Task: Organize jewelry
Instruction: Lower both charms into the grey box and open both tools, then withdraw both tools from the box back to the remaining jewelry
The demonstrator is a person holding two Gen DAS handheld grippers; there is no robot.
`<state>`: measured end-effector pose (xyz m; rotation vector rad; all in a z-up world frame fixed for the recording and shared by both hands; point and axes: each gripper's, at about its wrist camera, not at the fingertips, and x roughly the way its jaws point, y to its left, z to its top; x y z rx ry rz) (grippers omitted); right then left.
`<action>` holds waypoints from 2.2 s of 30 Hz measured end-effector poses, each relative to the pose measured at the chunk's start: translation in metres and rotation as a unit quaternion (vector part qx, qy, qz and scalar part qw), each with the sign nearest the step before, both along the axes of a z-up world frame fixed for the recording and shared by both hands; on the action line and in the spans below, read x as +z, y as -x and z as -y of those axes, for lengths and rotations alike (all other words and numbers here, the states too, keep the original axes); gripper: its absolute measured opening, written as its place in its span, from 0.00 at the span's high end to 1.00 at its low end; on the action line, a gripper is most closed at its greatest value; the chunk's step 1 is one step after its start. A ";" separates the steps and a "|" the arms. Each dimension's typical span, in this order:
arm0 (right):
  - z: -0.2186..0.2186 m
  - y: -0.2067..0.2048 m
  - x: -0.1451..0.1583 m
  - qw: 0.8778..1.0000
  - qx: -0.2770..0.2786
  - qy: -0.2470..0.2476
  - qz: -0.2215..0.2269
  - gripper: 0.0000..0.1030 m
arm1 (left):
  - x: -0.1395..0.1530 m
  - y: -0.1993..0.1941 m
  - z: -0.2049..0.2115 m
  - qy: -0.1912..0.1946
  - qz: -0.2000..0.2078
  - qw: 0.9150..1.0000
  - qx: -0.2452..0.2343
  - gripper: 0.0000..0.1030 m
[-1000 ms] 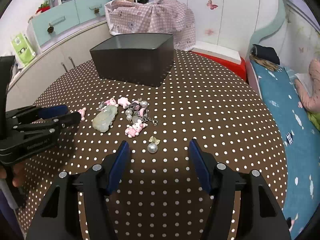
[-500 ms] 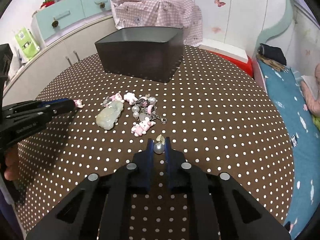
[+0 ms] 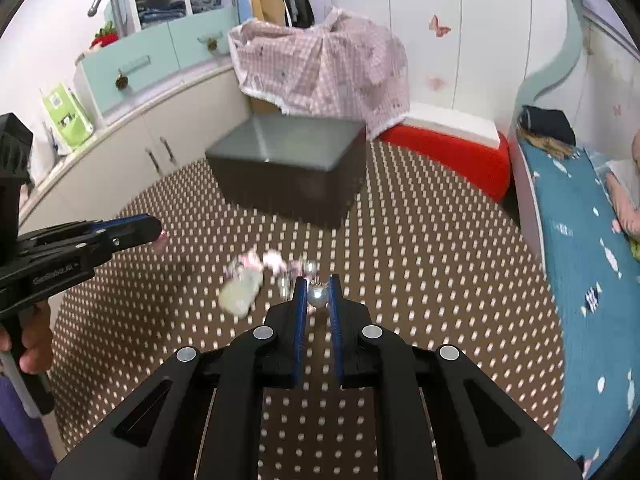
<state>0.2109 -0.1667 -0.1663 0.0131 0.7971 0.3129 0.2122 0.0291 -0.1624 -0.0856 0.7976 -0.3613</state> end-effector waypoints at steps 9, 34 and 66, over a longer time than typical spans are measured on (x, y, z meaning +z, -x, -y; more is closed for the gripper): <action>-0.002 -0.036 0.043 0.999 0.003 -0.018 0.041 0.89 | 0.045 -0.037 0.020 0.000 0.034 0.999 -0.031 0.88; -0.030 -0.135 0.003 0.998 0.011 -0.045 -0.031 0.89 | -0.007 -0.147 0.020 0.030 -0.086 0.996 -0.014 0.88; -0.006 -0.079 0.052 0.998 -0.019 -0.046 0.027 0.62 | 0.047 -0.066 0.011 0.022 0.013 0.999 0.041 0.30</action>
